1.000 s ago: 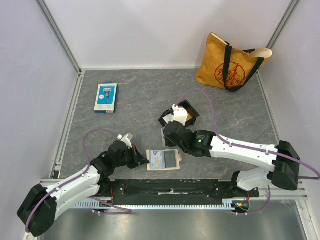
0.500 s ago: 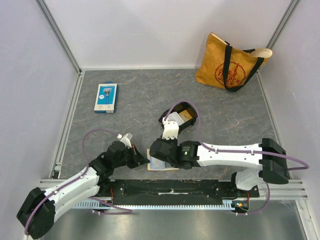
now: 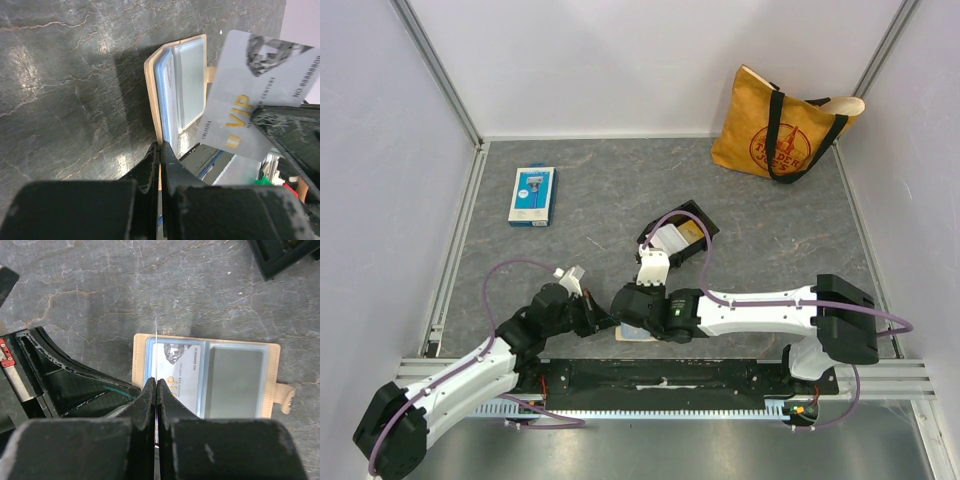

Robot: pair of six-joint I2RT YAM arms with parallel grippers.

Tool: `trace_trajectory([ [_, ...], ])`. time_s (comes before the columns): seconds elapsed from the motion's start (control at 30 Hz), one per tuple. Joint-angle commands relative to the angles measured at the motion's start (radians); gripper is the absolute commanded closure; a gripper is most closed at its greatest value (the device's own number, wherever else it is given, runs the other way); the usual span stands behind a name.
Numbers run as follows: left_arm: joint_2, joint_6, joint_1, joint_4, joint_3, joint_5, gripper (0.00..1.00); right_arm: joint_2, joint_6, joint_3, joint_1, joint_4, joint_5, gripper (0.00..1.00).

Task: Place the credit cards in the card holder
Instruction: Insert the credit card into the card holder.

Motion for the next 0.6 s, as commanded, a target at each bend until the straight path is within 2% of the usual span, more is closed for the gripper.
trace_trajectory([
  [0.0,-0.029,-0.007,-0.001,0.002,-0.013,0.022,0.98,0.046,0.007,0.03,0.005,0.069,-0.001,1.0],
  [0.57,-0.081,-0.016,-0.001,-0.038,-0.021,0.014,0.98,0.051,-0.035,0.035,0.005,0.129,-0.009,1.0],
])
